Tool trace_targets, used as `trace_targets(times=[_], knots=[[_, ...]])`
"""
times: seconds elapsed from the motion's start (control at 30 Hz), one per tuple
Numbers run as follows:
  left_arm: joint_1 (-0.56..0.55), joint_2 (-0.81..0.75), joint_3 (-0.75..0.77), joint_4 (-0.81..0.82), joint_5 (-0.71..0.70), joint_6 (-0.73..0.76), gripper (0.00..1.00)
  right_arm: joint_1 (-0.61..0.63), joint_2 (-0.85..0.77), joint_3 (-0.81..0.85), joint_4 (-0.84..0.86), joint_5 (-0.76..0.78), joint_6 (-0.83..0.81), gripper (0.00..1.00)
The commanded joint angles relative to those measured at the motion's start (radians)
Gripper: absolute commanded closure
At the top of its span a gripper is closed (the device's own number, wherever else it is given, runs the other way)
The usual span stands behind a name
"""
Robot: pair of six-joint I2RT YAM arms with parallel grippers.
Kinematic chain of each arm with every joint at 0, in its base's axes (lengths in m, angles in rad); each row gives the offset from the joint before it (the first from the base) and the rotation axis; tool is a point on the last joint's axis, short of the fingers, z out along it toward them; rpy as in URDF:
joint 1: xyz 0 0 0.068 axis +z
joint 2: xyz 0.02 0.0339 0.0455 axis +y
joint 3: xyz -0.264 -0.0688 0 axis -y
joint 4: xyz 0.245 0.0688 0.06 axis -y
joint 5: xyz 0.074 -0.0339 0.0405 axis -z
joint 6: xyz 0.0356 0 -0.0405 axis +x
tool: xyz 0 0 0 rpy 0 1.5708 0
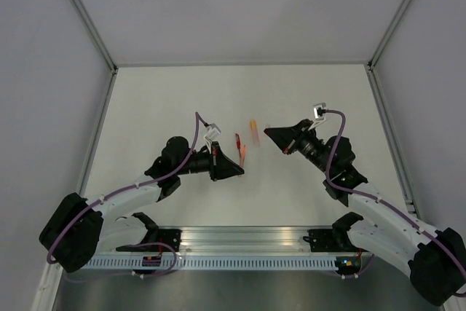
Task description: Insert the pens into the pen caps
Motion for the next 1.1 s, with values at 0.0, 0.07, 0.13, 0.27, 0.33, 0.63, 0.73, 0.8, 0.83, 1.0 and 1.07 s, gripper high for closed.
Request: trace_targets(times=[0.0, 0.07, 0.13, 0.27, 0.33, 0.63, 0.73, 0.8, 0.83, 1.0, 1.07], knots=[[-0.008, 0.012, 0.031, 0.080, 0.065, 0.017, 0.98, 0.007, -0.010, -0.084, 0.243, -0.069, 0.069, 1.00], [-0.008, 0.018, 0.034, 0.082, 0.071, 0.015, 0.98, 0.007, -0.023, -0.109, 0.315, -0.089, 0.072, 1.00], [-0.011, 0.018, 0.037, 0.082, 0.076, 0.014, 0.98, 0.007, -0.026, -0.117, 0.356, -0.111, 0.081, 1.00], [-0.019, 0.022, 0.045, 0.066, 0.073, 0.020, 0.98, 0.010, -0.018, -0.151, 0.457, -0.117, 0.104, 1.00], [-0.030, 0.028, 0.054, 0.054, 0.070, 0.024, 0.98, 0.013, 0.000, -0.157, 0.488, -0.126, 0.118, 1.00], [-0.051, 0.038, 0.071, 0.026, 0.059, 0.044, 0.98, 0.048, 0.091, -0.155, 0.614, -0.180, 0.129, 1.00], [-0.050, 0.028, 0.068, 0.025, 0.059, 0.044, 0.98, 0.068, 0.121, -0.148, 0.617, -0.181, 0.117, 1.00], [-0.050, 0.028, 0.068, 0.026, 0.060, 0.043, 0.98, 0.079, 0.137, -0.146, 0.628, -0.180, 0.114, 1.00], [-0.050, 0.026, 0.066, 0.028, 0.062, 0.041, 0.98, 0.082, 0.140, -0.146, 0.631, -0.180, 0.114, 1.00], [-0.050, 0.026, 0.065, 0.031, 0.062, 0.043, 0.98, 0.092, 0.137, -0.145, 0.614, -0.166, 0.085, 1.00], [-0.050, 0.022, 0.063, 0.034, 0.063, 0.043, 0.98, 0.094, 0.135, -0.141, 0.599, -0.160, 0.074, 1.00]])
